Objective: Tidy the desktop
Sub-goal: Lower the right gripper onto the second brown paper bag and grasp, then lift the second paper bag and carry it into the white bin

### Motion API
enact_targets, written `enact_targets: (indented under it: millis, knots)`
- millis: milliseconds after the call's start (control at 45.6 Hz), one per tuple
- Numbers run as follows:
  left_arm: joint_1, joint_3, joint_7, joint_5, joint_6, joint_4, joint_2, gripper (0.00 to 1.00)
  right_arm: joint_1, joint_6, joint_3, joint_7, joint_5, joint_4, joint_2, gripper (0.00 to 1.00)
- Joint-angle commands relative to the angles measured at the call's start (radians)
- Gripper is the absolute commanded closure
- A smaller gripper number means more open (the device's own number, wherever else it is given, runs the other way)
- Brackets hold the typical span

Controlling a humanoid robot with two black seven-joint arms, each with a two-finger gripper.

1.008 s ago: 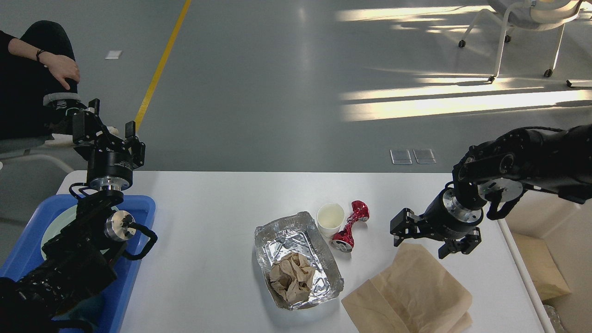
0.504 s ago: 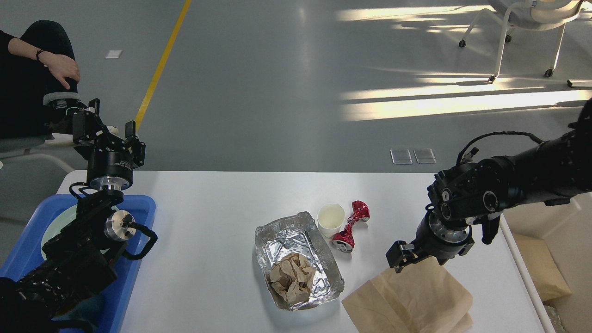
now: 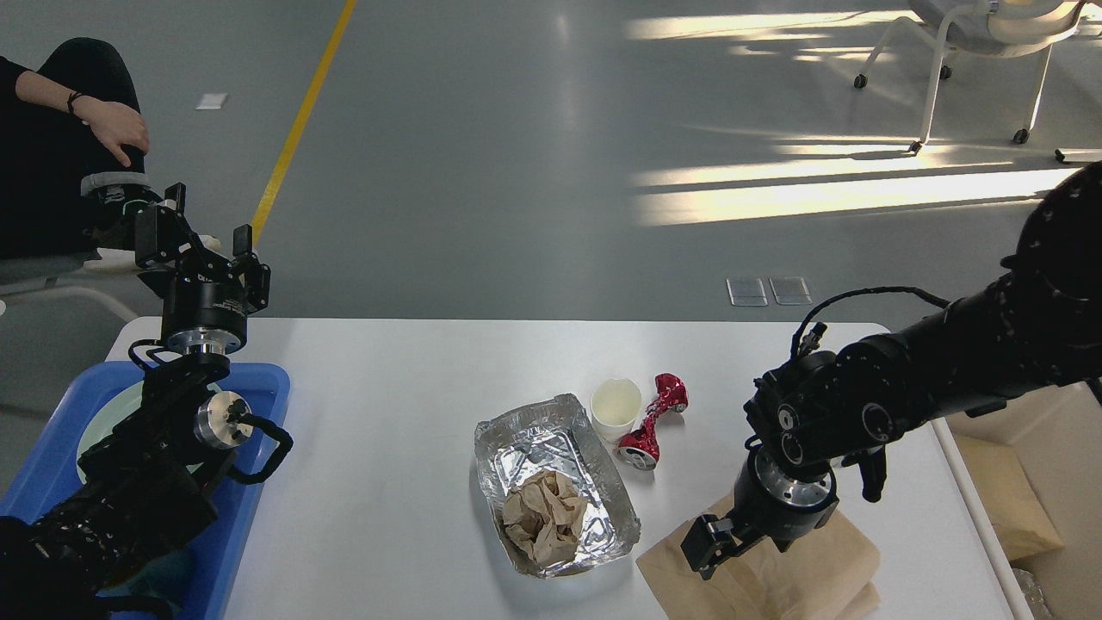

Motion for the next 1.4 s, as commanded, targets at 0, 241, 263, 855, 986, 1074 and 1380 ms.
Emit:
enact_targets:
  millis: [0,241,263,855,986,1074,1380]
  knots:
    - [0.0,0.0,0.0,0.0,0.0,0.0,0.0,0.03,-0.046,-0.012,0.005,-0.002,-0.003,-0.006,0.007,0.01]
    - [0.0,0.0,0.0,0.0,0.0,0.0,0.0,0.03,-0.112,-0.02,0.004,-0.011,-0.012,-0.067,0.029,0.64]
    - [0.0,0.0,0.0,0.0,0.0,0.0,0.0,0.03,-0.118,-0.02,0.004,-0.009,-0.018,-0.072,0.029,0.65]
    - [0.0,0.0,0.0,0.0,0.0,0.0,0.0,0.03,-0.189,-0.032,-0.004,-0.008,-0.03,-0.233,0.016,1.0]
    - [0.0,0.0,0.0,0.0,0.0,0.0,0.0,0.03,-0.163,-0.021,-0.013,-0.006,-0.032,-0.262,-0.023,1.0]
    - [0.0,0.0,0.0,0.0,0.0,0.0,0.0,0.03,-0.103,0.014,-0.013,-0.006,-0.032,-0.259,-0.071,1.0]
    - [0.0,0.0,0.0,0.0,0.0,0.001,0.0,0.03,0.133,0.213,0.016,-0.003,-0.033,-0.244,-0.249,1.0]
